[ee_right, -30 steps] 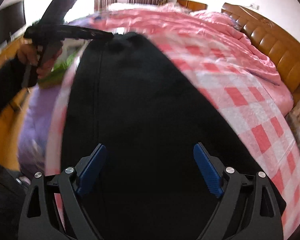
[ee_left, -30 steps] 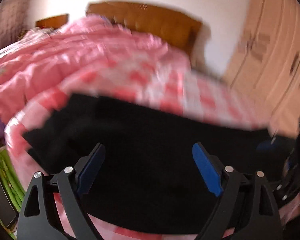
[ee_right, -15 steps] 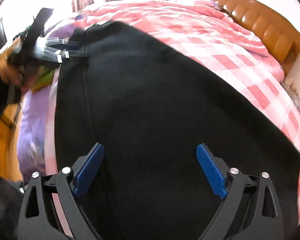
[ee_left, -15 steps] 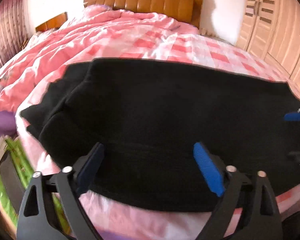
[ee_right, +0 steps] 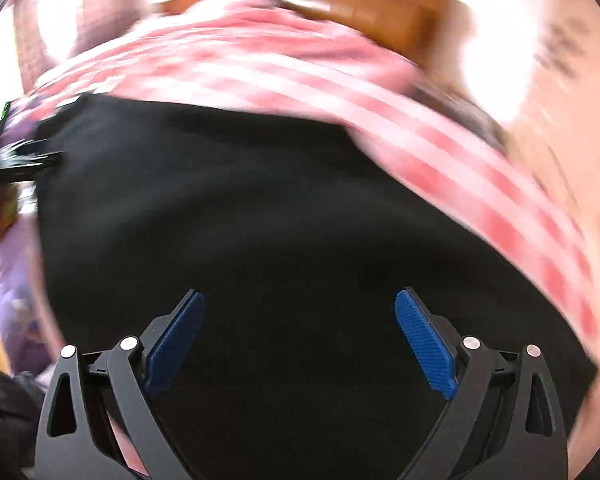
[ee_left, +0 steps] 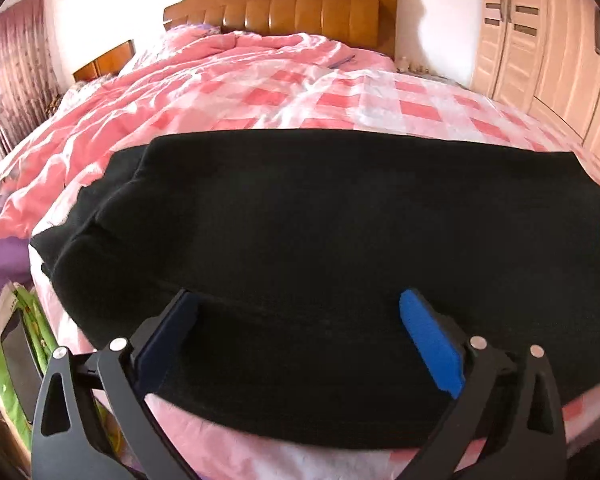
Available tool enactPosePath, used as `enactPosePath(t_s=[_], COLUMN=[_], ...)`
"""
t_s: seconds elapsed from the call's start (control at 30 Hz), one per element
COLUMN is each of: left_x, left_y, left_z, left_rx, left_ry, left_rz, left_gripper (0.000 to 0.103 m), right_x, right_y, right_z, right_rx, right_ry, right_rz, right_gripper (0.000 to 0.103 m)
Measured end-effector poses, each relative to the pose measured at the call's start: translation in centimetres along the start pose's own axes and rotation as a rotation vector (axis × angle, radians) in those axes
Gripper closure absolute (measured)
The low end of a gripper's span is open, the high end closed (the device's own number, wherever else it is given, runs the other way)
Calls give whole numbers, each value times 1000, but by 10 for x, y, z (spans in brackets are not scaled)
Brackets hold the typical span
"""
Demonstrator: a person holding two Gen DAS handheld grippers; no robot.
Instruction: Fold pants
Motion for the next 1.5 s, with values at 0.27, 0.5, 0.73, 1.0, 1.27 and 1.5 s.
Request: enactPosePath(t_s=[0.27,0.5,0.73,1.0,1.27,1.5], left_x=[15,39,30,195,368,364], left_y=[18,31,22,-96,-9,34], left_z=[24,49,49,79,111,107], left_rx=[11,-42,-28,151,-86,-61], left_ry=[2,52,-35,254,477,469], left_rz=[-62,-83,-5,-267,-378,-273], left_gripper=[1,1,2,2,5,1], right_x=[93,100,97,92,52,54], right_y=[2,-14,-2,-44,15,25], right_z=[-93,-116,-88,-40,32,-14], right_rx=[-56,-6,-33,36,-66,-123], right_ry=[130,222,235,228,99,16], right_rz=[37,1,-26,-61,92,105], right_gripper=[5,4,4,4,4,4])
Point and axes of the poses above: each gripper's, at about its wrist camera, not at the fingertips, and y roughly the way its jaws point, x to its right, z to its top, the point moved 8 cm from there along y, roughly the way its jaws point, and after that the axes turned 13 degrees about -x, right-handed, at the moved point
